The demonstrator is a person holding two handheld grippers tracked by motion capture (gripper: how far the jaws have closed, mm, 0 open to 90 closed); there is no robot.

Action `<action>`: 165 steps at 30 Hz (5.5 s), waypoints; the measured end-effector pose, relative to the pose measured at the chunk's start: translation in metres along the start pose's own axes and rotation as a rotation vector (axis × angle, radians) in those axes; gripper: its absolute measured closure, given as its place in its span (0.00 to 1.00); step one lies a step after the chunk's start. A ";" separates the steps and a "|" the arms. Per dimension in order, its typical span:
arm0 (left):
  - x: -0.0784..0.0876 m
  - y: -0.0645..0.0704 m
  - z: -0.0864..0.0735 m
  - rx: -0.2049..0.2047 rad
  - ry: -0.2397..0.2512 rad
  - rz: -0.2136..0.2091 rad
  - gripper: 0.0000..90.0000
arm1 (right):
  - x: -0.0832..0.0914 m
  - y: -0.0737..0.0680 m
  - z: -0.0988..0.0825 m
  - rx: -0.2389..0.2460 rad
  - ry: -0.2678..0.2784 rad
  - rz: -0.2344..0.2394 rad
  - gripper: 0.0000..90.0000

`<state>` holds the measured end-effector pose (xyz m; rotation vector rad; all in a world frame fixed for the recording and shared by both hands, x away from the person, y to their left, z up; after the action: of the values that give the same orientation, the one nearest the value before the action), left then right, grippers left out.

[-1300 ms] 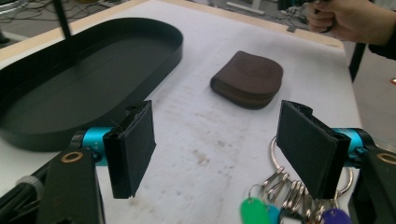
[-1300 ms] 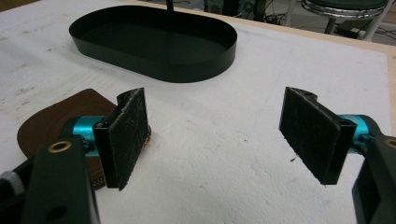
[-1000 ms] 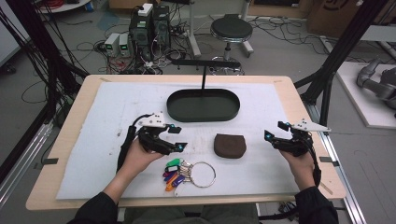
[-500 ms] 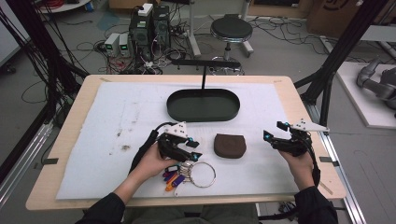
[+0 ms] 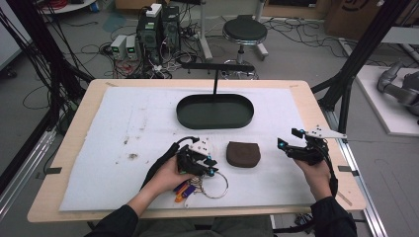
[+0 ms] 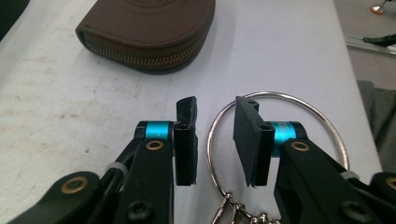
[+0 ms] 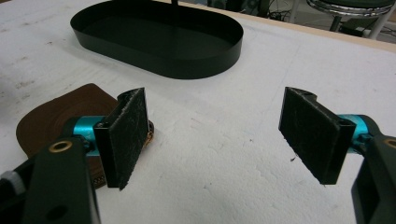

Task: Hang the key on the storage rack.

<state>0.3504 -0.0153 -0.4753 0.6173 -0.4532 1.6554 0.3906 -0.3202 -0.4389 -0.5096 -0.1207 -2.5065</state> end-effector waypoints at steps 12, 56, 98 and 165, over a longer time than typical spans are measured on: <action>-0.009 0.001 -0.007 -0.009 -0.060 0.013 0.86 | -0.001 -0.001 0.000 0.000 -0.005 0.002 0.27; 0.049 0.020 0.023 -0.129 0.202 0.080 0.95 | 0.000 -0.002 0.001 -0.003 0.005 0.004 0.27; 0.103 0.002 0.052 -0.104 0.326 0.130 0.96 | 0.000 0.000 0.001 -0.009 0.008 -0.002 0.27; 0.150 -0.200 0.075 0.204 0.385 0.526 0.96 | -0.003 0.000 0.001 -0.011 0.007 0.001 0.27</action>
<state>0.5422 0.0893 -0.3325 0.3212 -0.1692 2.2853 0.3938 -0.3183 -0.4389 -0.5054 -0.1033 -2.5088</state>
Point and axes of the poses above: each handheld gripper's, and its own axes: x roughly backward along the jaws, z roughly out of its top, y roughly to its right, the point moved 7 cm from there along -x, roughly forward along the jaws, and after that the axes turned 4 degrees about y, right-handed, at the moved point
